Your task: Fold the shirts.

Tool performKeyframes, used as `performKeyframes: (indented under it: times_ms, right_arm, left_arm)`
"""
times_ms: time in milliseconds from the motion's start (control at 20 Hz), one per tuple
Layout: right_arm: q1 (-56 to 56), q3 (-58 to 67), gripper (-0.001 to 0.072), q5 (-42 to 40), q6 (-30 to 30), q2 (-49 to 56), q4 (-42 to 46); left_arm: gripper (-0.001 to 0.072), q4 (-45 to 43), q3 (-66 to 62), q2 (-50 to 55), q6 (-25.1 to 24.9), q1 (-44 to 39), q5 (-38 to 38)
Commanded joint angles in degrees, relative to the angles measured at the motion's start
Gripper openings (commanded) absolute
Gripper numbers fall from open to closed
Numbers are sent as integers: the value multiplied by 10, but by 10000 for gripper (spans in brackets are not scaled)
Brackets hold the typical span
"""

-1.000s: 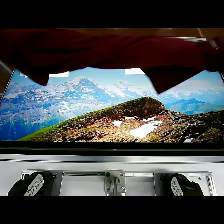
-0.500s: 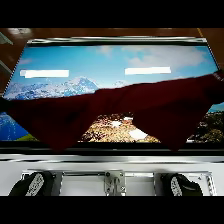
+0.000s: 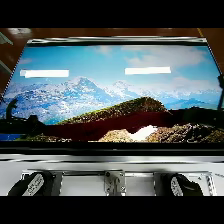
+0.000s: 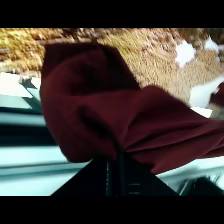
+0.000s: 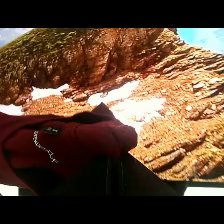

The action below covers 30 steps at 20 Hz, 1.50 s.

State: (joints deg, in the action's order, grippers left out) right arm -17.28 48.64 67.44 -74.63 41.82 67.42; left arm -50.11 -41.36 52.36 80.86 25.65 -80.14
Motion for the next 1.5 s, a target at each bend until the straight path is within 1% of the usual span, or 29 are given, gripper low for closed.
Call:
performKeyframes:
  times_ms: [0, 100, 200, 250, 300, 450, 550, 600, 650, 700, 750, 800, 850, 900, 950, 1050, 1100, 1150, 1250, 1300, 1350, 1450]
  right_arm:
    - [0, -86, 61, -177, 33, 61, -80]
    - [0, -86, 61, -243, 54, 111, -130]
    - [6, -86, 61, -284, 75, 165, -187]
    - [17, -86, 61, -299, 75, 187, -192]
    - [32, -86, 61, -311, 75, 209, -190]
    - [80, -86, 62, -337, 75, 251, -191]
    - [104, -86, 62, -350, 73, 259, -191]
    - [111, -86, 62, -351, 72, 259, -192]
    - [114, -85, 62, -346, 71, 258, -194]
    - [114, -83, 62, -335, 71, 258, -203]
    - [114, -83, 62, -326, 71, 257, -206]
    - [114, -83, 62, -318, 72, 254, -205]
    - [114, -83, 62, -311, 75, 250, -204]
    - [114, -83, 62, -304, 79, 245, -204]
    - [114, -83, 62, -298, 82, 240, -204]
    - [114, -83, 62, -294, 89, 234, -204]
    - [114, -84, 62, -292, 89, 234, -204]
    - [114, -84, 62, -290, 90, 234, -203]
    - [114, -84, 62, -290, 90, 234, -202]
    - [114, -84, 62, -290, 90, 234, -202]
    - [114, -84, 62, -290, 90, 234, -201]
    - [114, -84, 62, -290, 90, 234, -195]
  left_arm:
    - [48, 128, 22, 80, -88, -7, 159]
    - [48, 238, 20, 123, -144, -10, 227]
    - [48, 307, 20, 165, -182, -21, 283]
    - [48, 318, 20, 184, -198, -30, 299]
    - [48, 317, 20, 205, -202, -42, 307]
    - [48, 318, 20, 261, -212, -76, 313]
    - [49, 317, 20, 277, -217, -86, 304]
    - [99, 317, 18, 276, -217, -81, 290]
    - [239, 317, 10, 275, -223, -68, 257]
    - [389, 314, -9, 275, -230, -47, 205]
    - [393, 301, -34, 275, -230, -21, 146]
    - [393, 273, -68, 272, -223, 12, 82]
    - [386, 229, -106, 263, -194, 45, 33]
    - [303, 172, -137, 249, -155, 73, 7]
    - [280, 103, -162, 225, -118, 92, 0]
    - [281, -41, -172, 163, -63, 103, 6]
    - [432, -94, -158, 136, -41, 98, 5]
    - [711, -115, -130, 113, -11, 88, 6]
    - [710, -98, -52, 90, -6, 59, 5]
    - [710, -76, -3, 87, -7, 36, 19]
    - [709, -50, 39, 87, -10, 12, 52]
    - [709, 20, 108, 87, -17, -43, 155]
